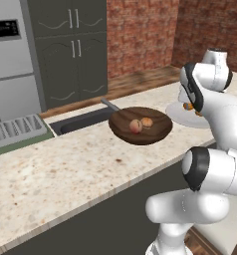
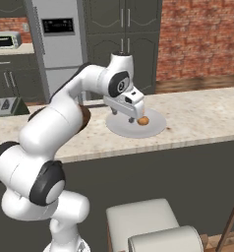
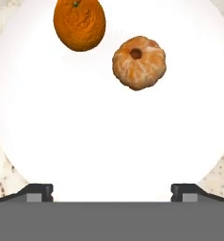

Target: Take the fruits from the plate on the dining counter and place two fruits in each bowl.

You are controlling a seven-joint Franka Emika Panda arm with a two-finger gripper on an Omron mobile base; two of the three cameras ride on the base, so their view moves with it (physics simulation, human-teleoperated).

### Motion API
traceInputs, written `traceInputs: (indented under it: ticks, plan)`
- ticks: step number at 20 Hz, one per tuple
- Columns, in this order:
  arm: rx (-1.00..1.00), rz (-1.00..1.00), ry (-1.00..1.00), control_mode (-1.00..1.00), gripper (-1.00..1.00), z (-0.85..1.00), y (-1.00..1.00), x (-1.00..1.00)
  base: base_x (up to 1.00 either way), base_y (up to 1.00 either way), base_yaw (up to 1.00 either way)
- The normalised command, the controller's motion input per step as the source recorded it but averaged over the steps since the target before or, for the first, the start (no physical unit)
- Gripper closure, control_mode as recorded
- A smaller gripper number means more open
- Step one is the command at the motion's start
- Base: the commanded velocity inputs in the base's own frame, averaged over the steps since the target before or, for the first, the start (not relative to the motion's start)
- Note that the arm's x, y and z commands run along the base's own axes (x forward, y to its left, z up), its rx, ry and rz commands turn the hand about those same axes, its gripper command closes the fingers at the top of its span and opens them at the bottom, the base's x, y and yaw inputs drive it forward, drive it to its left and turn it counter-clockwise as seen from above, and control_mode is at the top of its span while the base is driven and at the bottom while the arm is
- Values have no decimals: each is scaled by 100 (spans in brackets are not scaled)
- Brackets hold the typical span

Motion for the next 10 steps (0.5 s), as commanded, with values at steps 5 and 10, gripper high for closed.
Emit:
traceInputs:
  ticks: [5,10]
  plan:
    - [-7,-1,0,-100,-100,0,-33,5,0,0,0]
    - [-2,-1,0,-100,-100,0,-30,0,0,0,0]
